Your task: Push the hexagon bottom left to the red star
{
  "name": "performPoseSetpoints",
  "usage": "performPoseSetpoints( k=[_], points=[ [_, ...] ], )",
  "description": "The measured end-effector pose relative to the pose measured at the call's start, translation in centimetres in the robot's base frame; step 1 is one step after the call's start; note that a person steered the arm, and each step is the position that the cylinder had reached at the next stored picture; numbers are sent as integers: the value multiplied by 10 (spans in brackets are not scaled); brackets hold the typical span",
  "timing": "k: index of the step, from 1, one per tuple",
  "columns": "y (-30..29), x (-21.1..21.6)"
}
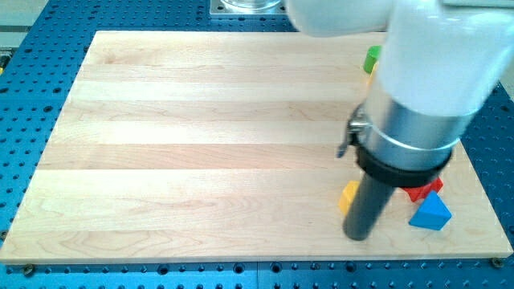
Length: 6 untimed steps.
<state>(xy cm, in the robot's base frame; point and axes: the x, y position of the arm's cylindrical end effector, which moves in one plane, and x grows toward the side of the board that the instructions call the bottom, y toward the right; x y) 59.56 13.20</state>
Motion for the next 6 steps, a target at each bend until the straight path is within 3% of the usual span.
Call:
performPoseSetpoints(
  k=[1, 3, 5, 6],
  points=[
    [-13, 0],
    [-102, -6],
    [-24, -47],
    [10, -47]
  ],
)
